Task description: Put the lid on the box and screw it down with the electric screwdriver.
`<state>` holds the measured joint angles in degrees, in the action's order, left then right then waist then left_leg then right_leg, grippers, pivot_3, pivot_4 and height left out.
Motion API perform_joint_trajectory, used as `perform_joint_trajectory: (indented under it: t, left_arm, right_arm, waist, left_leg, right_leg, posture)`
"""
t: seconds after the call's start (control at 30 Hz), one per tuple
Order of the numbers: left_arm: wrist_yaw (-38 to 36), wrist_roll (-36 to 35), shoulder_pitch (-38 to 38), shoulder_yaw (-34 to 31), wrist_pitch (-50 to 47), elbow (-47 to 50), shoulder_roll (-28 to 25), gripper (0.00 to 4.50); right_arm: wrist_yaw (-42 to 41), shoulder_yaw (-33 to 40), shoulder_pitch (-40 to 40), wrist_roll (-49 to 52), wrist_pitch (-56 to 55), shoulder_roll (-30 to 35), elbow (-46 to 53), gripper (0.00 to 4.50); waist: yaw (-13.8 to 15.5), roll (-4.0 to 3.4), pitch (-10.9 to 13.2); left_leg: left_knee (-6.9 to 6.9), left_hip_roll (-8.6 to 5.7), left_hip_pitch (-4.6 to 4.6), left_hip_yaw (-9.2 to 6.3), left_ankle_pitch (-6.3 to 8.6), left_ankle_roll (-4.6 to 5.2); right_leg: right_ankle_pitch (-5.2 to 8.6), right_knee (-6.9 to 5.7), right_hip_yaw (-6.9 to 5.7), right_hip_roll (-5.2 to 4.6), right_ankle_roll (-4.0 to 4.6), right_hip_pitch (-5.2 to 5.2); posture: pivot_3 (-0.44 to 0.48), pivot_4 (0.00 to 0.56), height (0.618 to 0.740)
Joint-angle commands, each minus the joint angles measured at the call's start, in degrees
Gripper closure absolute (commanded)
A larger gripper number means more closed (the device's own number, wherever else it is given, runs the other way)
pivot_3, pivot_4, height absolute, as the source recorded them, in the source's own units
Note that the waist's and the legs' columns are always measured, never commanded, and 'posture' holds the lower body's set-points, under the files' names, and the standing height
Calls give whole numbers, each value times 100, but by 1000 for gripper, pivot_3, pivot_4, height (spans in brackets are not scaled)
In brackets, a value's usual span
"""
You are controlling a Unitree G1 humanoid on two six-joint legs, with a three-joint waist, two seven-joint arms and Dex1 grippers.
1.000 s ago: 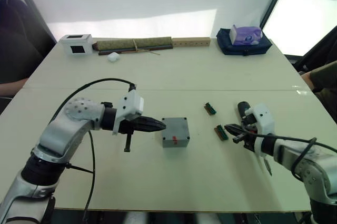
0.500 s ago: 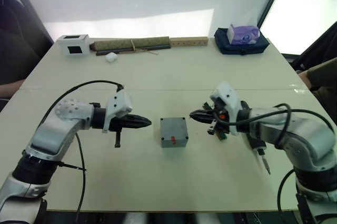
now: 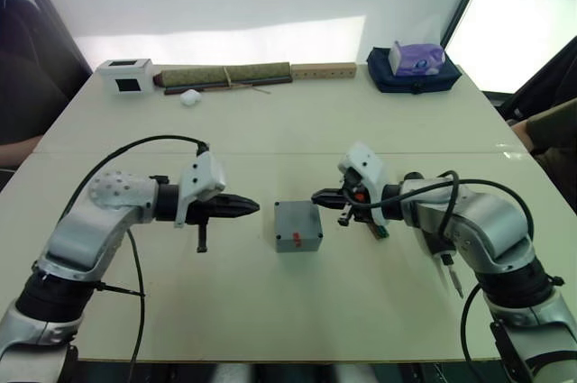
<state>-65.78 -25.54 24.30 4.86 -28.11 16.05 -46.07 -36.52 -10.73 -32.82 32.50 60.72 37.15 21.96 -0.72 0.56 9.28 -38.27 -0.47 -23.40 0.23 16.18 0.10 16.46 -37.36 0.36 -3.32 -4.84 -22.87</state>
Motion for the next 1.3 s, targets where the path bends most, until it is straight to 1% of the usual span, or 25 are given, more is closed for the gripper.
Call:
perform_joint_trajectory:
  t: [0.03, 0.77, 0.87, 1.0, 1.03, 1.07, 1.1, 1.13, 1.17, 1.3]
  left_arm:
    - [65, -66, 1, -162, 24, 171, -6, 4500]
    - [212, -164, -18, -138, -138, 365, 25, 4500]
    - [235, -196, -86, -119, -176, 463, 17, 4500]
    - [267, -248, -124, -127, -218, 527, 23, 4500]
    - [272, -236, -137, -120, -213, 533, 25, 4500]
    - [273, -233, -147, -113, -214, 549, 29, 4500]
    - [277, -239, -147, -108, -223, 567, 37, 4500]
    - [280, -256, -137, -101, -234, 589, 52, 4500]
    - [271, -286, -117, -94, -245, 603, 73, 4500]
    - [172, -357, -33, -60, -215, 597, 160, 4500]
  right_arm:
    - [-113, 23, -63, -161, -239, 28, -91, 4486]
    - [-326, -312, 116, -621, -473, -152, -302, 4486]
    - [-353, -238, 123, -560, -390, -179, -223, 3644]
    - [-350, -21, 111, -508, -384, -109, 63, 1940]
    - [-326, 66, 91, -484, -367, -99, 122, 1620]
    - [-319, 193, 61, -409, -288, -68, 214, 1294]
    - [-334, 304, 37, -330, -200, -8, 318, 813]
    - [-357, 455, 8, -234, -91, 78, 440, 507]
    - [-391, 670, -22, -98, 81, 214, 580, 63]
    - [-353, 1293, -37, 205, 653, 703, 856, 9]
  waist:
    - [0, 0, 0]
    - [-4, 0, 0]
    - [-6, 0, 0]
    - [-4, 0, 0]
    - [-2, -1, 0]
    - [4, -1, 0]
    - [6, -1, 0]
    - [11, -2, 1]
    - [14, -3, 2]
    - [11, -3, 2]
  left_leg:
    - [0, 0, 0, 0, 0, 0]
    - [0, 0, 0, 0, 0, 0]
    - [1, 0, 0, 0, 0, 0]
    - [1, 0, 0, 0, 0, 0]
    - [1, 0, 0, 0, 0, 0]
    - [1, 0, 0, 0, 0, 0]
    - [1, 0, 0, 0, 0, 0]
    - [1, 0, 0, 0, 0, 0]
    - [1, 0, -1, 0, 0, 0]
    - [1, -4, -2, 0, 0, 0]
  right_leg:
    - [0, 0, 0, 0, 0, 0]
    - [0, 0, 0, -1, 0, 0]
    - [0, 0, 0, -1, 0, -1]
    - [0, 0, 0, -2, 0, -1]
    - [0, 0, 1, -3, 0, -1]
    - [0, 0, 1, -4, 0, -1]
    - [0, 0, 0, -4, 0, -1]
    - [0, 1, 0, -5, 0, -1]
    - [0, 1, 0, -6, 0, 0]
    - [0, 5, -1, -14, 0, 1]
  posture:
    - [0, 150, 740]
    - [0, 150, 740]
    - [0, 150, 740]
    - [0, 150, 740]
    - [0, 150, 740]
    - [0, 150, 740]
    - [0, 150, 740]
    - [0, 150, 740]
    - [0, 150, 740]
    - [0, 150, 740]
